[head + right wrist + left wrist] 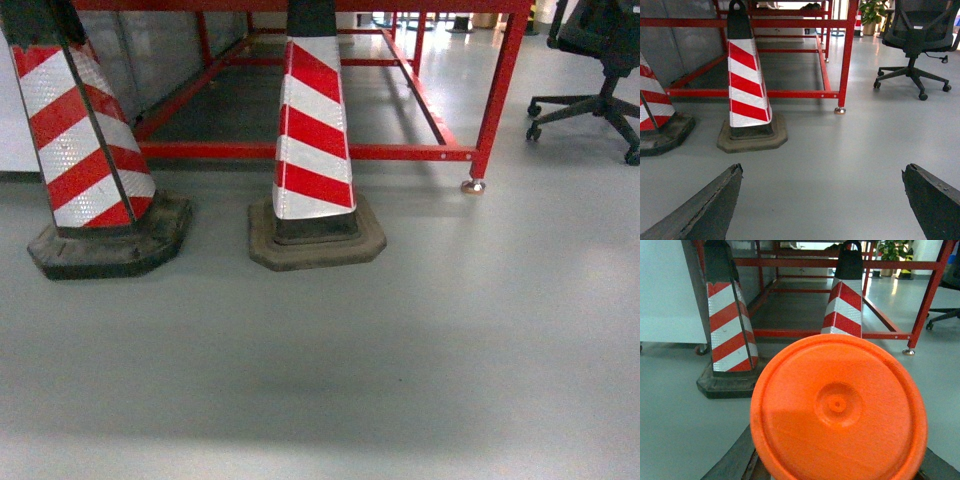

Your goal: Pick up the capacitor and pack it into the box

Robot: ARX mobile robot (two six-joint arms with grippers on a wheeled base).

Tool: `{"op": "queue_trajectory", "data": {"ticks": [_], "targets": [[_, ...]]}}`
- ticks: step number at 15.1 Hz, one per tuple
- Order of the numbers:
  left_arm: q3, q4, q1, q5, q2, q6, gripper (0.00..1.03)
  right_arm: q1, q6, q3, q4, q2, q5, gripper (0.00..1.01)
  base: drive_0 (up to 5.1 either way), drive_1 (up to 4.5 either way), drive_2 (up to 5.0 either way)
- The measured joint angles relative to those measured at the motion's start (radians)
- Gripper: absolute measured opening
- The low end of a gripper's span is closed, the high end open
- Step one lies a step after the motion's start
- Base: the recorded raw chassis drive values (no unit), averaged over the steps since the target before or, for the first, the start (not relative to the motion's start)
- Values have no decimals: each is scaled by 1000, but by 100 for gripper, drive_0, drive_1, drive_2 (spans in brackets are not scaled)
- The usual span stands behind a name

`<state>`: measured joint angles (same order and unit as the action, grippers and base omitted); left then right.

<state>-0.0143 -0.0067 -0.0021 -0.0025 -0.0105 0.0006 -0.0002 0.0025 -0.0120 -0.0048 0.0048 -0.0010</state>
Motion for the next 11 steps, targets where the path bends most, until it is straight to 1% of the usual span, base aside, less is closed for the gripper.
{"op": "queue_trajectory", "data": {"ticks": [3,11], "targets": [[0,0,0,-1,0,0,44,0,0,0,2,0,0,98,-6,372,-385],[0,0,0,0,0,0,44,0,0,0,2,0,1,98,245,241,-507]]}}
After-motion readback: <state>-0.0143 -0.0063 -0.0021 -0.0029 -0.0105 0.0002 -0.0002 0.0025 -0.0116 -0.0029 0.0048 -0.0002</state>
